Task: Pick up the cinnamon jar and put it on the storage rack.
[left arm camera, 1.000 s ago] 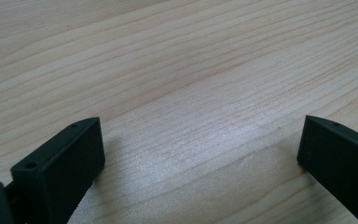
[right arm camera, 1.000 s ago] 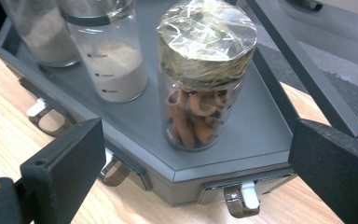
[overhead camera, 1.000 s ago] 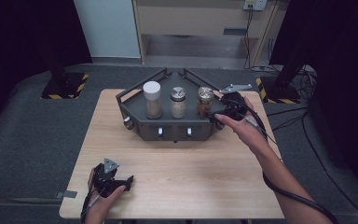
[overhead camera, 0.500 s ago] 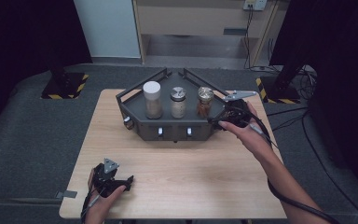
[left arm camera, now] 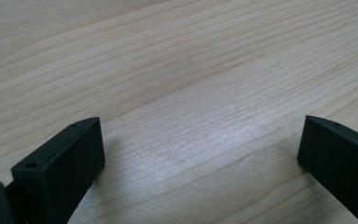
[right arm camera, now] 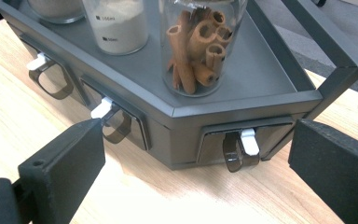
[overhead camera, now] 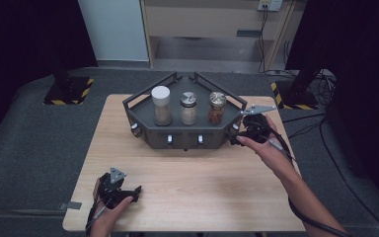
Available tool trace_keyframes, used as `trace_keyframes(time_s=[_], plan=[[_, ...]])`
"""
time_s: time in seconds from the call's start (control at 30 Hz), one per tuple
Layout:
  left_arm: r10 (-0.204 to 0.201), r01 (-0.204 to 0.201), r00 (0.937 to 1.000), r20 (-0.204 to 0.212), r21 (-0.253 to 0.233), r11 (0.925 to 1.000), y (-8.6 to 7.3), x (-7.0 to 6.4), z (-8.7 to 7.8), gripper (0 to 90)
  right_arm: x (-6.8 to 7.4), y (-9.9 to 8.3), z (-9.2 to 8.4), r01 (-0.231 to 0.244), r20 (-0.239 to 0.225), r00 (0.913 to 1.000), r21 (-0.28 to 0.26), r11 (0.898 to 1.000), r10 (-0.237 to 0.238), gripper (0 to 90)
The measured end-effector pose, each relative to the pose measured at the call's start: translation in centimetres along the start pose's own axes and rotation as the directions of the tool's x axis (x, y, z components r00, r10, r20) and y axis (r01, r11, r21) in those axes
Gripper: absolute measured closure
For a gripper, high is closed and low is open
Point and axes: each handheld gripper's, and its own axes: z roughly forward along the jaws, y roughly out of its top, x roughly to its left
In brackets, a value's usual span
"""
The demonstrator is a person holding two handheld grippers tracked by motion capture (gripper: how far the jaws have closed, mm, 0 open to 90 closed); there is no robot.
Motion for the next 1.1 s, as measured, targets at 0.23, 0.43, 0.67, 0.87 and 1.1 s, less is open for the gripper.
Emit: trace_keyframes(time_s=[0.23,0.43,0.67,0.87,1.1], plan=[[0.000,0.000,1.0000,0.000,0.000,1.0000,0.0,0.0,0.0,0.0,0.7,-1.0,-0.2,0.018,0.012,0.9998,0.006,1.000,-0.018,3.5],[0.000,0.000,1.0000,0.000,0.000,1.0000,0.0,0.0,0.0,0.0,0.9,-2.2,-0.2,0.020,0.010,0.9997,0.016,1.000,-0.020,3.6],[0.000,0.000,1.0000,0.000,0.000,1.0000,0.0,0.0,0.0,0.0,1.5,-3.3,-0.8,0.025,0.017,0.9995,0.034,0.999,-0.025,3.7],[0.000,0.000,1.0000,-0.001,0.000,1.0000,0.0,0.0,0.0,0.0,1.6,-4.4,-1.3,0.025,0.021,0.9994,0.037,0.999,-0.026,3.7],[0.000,0.000,1.0000,-0.001,0.000,1.0000,0.0,0.0,0.0,0.0,1.7,-5.3,-1.5,0.023,0.012,0.9997,0.035,0.999,-0.023,3.7]])
